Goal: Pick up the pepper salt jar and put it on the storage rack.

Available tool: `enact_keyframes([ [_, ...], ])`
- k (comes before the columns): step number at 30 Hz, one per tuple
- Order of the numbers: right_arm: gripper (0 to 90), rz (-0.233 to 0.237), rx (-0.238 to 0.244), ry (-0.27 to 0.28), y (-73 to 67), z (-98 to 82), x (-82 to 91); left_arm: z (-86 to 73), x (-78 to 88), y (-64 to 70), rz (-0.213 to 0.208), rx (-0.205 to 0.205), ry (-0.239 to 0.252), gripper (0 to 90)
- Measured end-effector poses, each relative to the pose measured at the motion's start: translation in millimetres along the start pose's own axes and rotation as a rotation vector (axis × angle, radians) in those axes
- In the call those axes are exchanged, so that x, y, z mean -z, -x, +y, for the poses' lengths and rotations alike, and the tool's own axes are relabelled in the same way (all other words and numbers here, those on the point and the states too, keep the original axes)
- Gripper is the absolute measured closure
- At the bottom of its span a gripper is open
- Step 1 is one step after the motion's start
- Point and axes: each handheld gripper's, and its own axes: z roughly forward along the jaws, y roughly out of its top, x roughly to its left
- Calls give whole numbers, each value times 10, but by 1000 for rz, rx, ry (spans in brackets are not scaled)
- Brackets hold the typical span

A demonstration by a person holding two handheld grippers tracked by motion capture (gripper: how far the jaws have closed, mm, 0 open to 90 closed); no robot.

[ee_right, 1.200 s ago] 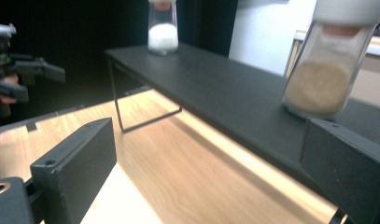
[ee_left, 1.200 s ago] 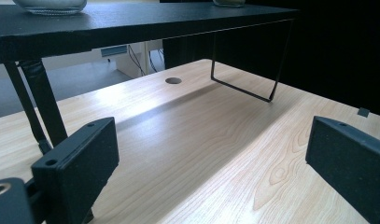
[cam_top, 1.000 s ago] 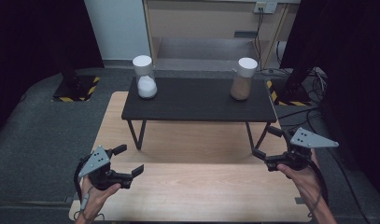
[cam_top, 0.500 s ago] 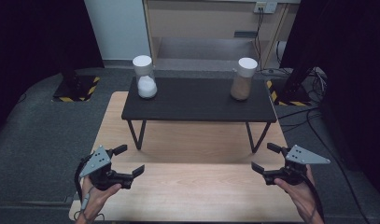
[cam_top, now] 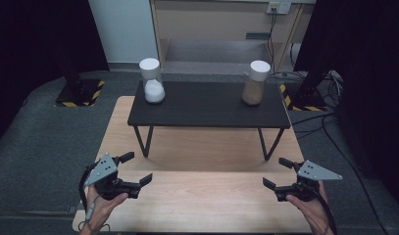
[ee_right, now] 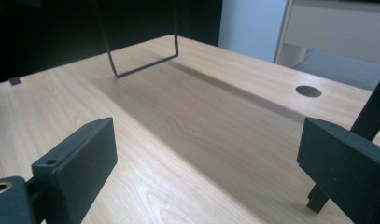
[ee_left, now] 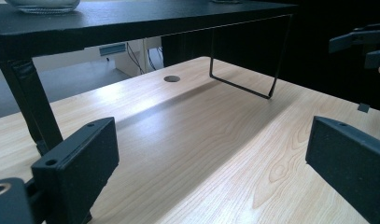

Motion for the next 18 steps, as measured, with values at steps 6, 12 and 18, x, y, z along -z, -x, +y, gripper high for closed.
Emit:
enact_keyframes([
  [6, 51, 4, 8, -15, -11, -22, -13, 0, -3, 1, -1, -1, -1, 13],
  [12, 51, 10, -3, -26, 16, -45, -18, 2, -6, 0, -4, -4, -1, 13],
  [18, 53, 31, -7, -43, 35, -46, -47, 6, -19, -8, -15, -9, -4, 13],
])
